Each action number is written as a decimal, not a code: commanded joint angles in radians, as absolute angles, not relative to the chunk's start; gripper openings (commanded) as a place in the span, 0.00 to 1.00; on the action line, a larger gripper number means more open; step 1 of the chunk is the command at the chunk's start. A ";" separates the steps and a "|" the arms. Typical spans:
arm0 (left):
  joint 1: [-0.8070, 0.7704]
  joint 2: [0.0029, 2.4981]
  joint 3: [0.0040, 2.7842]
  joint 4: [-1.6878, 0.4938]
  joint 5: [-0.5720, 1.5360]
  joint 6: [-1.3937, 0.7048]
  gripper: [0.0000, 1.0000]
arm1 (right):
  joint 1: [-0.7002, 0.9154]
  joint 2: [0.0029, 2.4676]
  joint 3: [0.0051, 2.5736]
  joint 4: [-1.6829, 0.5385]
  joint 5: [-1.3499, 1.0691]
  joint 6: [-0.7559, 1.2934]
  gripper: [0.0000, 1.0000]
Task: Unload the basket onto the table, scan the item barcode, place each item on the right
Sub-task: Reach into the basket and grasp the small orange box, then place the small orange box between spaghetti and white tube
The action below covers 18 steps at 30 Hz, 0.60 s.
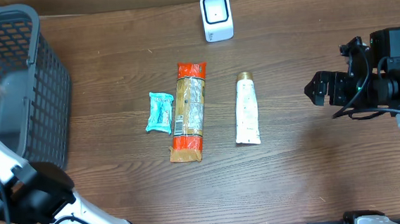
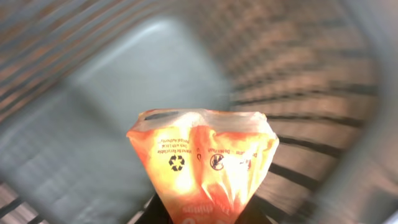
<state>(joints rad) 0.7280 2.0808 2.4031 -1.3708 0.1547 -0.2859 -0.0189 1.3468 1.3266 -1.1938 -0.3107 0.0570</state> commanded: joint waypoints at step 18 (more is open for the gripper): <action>-0.293 2.106 2.035 -1.408 0.176 -0.260 0.04 | -0.018 1.342 1.348 -1.168 -0.318 0.058 1.00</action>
<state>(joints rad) -0.1776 2.1044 2.1967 -1.4899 0.2306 -0.1978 -0.0189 1.3468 1.3270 -1.1759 -0.3111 0.0570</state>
